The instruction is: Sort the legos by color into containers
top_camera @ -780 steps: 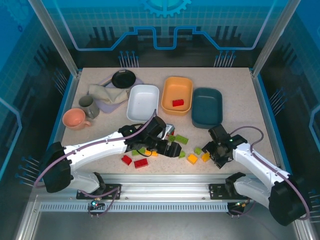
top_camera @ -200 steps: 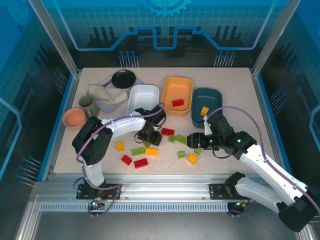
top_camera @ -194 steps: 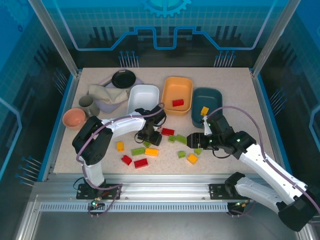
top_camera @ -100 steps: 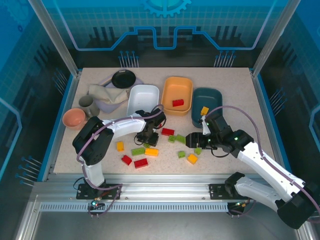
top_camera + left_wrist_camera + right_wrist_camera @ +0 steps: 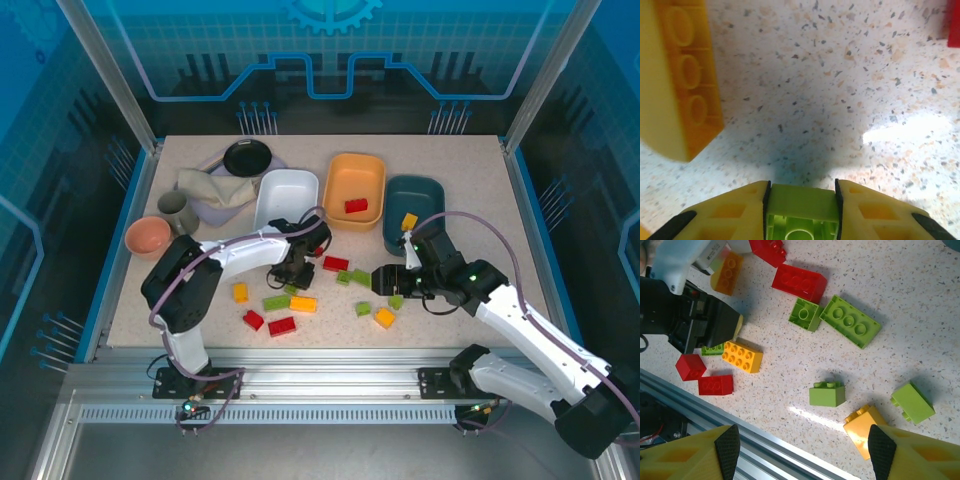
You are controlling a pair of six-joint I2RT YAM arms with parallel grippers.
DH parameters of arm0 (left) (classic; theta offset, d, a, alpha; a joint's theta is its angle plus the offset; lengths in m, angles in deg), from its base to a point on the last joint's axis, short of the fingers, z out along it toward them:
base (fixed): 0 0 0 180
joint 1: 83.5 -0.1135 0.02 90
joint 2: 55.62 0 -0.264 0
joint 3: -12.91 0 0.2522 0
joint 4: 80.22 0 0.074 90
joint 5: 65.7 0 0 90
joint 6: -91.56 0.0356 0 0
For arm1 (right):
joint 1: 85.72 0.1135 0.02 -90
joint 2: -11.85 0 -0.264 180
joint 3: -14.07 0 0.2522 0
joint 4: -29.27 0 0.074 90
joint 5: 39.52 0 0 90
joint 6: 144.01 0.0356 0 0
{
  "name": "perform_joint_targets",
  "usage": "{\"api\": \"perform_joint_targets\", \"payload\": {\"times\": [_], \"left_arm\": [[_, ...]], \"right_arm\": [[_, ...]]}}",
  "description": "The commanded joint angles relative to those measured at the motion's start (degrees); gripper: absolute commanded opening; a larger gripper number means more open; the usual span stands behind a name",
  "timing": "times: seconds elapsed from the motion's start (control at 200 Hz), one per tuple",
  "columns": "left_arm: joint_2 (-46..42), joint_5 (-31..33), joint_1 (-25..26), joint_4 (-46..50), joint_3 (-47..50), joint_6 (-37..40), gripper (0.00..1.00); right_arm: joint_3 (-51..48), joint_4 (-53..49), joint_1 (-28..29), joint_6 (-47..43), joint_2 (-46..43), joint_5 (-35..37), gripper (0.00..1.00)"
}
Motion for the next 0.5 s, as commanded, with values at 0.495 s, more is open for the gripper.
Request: {"api": "perform_joint_targets", "payload": {"times": [0.495], "left_arm": [[13.62,-7.84,-22.08,3.52,-31.68,-1.03,0.35]], "right_arm": [[16.9,4.4,4.23,1.83,16.0,6.03,0.69]]}}
